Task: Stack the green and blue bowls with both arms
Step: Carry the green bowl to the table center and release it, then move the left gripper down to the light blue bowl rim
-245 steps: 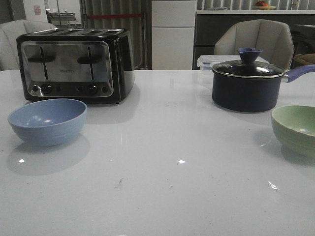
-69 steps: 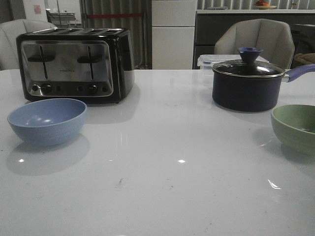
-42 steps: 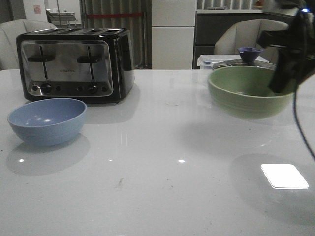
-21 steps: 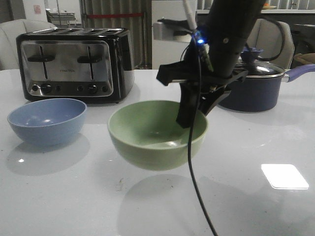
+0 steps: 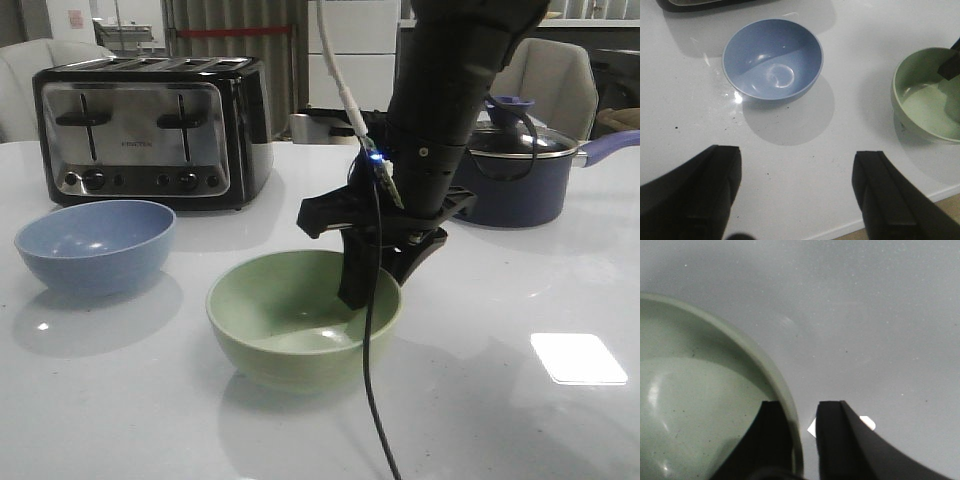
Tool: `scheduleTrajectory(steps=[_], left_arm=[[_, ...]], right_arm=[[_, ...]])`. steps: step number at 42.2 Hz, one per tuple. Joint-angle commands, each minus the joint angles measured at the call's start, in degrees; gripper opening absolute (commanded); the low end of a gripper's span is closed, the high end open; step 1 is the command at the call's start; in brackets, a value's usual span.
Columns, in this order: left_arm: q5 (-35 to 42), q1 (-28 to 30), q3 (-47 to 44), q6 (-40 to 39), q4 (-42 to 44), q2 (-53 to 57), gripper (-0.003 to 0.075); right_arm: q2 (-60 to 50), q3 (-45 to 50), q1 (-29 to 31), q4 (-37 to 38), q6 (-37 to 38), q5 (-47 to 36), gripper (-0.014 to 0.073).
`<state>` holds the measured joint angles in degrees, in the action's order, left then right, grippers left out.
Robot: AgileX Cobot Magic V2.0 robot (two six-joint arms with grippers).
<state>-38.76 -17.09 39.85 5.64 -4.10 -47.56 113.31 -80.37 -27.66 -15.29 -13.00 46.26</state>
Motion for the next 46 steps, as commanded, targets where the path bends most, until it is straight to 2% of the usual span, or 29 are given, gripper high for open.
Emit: scheduleTrajectory(steps=[1,5,16,31,46], left_arm=[[3.6,-0.35,1.76,-0.01,-0.72,0.16,0.0526],[3.6,-0.35,1.76,-0.01,-0.72,0.16,0.0526],[3.6,-0.35,1.76,-0.01,-0.72,0.16,0.0526],[5.04,-0.35,1.76,-0.01,-0.72,0.16,0.0526],[7.31,-0.35,1.76,-0.01,-0.72,0.16,0.0526]], right_arm=[[-3.84,-1.68,0.11,-0.5,-0.35,-1.88,0.0419],[-6.38,-1.68,0.11,-0.44,-0.35,-1.93,0.0461],[-19.56,0.84,-0.08,0.1,-1.92,-3.29,0.0459],[-43.53,19.52,-0.57,0.46,-6.63,-7.87,0.0458],[-59.93,34.24,-0.57,0.4,-7.93,-7.74,0.0458]])
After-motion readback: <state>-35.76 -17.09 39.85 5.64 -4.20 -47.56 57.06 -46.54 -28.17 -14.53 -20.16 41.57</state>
